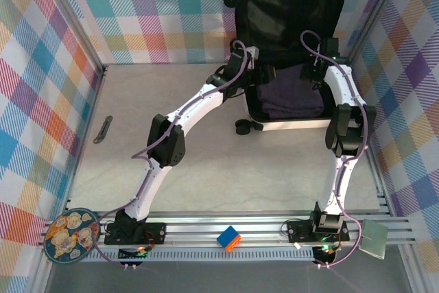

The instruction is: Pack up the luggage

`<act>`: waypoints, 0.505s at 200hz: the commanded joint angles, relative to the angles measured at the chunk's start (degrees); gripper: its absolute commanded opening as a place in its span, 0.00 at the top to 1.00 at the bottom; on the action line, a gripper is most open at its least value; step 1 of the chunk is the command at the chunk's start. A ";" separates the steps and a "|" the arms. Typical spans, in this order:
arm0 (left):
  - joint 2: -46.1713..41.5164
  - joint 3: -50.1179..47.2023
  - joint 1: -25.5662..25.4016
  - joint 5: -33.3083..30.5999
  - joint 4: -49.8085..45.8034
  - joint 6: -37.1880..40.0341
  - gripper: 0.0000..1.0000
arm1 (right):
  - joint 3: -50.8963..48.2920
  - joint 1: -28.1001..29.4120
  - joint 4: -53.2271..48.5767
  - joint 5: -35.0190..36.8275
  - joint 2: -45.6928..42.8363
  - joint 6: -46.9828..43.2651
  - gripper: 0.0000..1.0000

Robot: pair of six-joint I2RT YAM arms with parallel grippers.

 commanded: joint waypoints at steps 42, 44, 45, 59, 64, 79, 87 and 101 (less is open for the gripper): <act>-3.90 -3.58 0.01 3.20 4.16 0.81 0.30 | -9.95 0.05 8.12 -2.42 -9.87 1.75 0.41; -3.80 -3.67 -0.01 3.38 4.47 0.76 0.30 | -10.06 0.09 8.18 -2.53 -9.95 1.76 0.41; -3.72 -3.71 -0.01 3.50 4.66 0.76 0.30 | -10.18 0.18 8.28 -2.65 -9.95 1.76 0.41; -2.44 -3.93 -0.34 4.93 7.32 0.19 0.30 | -11.35 0.77 9.16 -3.99 -10.29 1.42 0.43; -1.96 -3.85 -0.44 5.31 8.11 0.01 0.30 | -11.73 1.03 9.42 -4.02 -10.38 1.49 0.43; -0.38 -3.63 -0.96 6.34 10.37 -0.46 0.30 | -12.30 1.70 9.86 -4.81 -10.21 1.39 0.44; 0.39 -3.51 -1.19 6.69 11.23 -0.69 0.30 | -12.56 1.93 9.98 -4.96 -9.99 1.48 0.44; 1.73 -2.83 -1.59 6.52 11.49 -0.96 0.30 | -12.60 2.12 10.30 -5.33 -9.15 1.83 0.45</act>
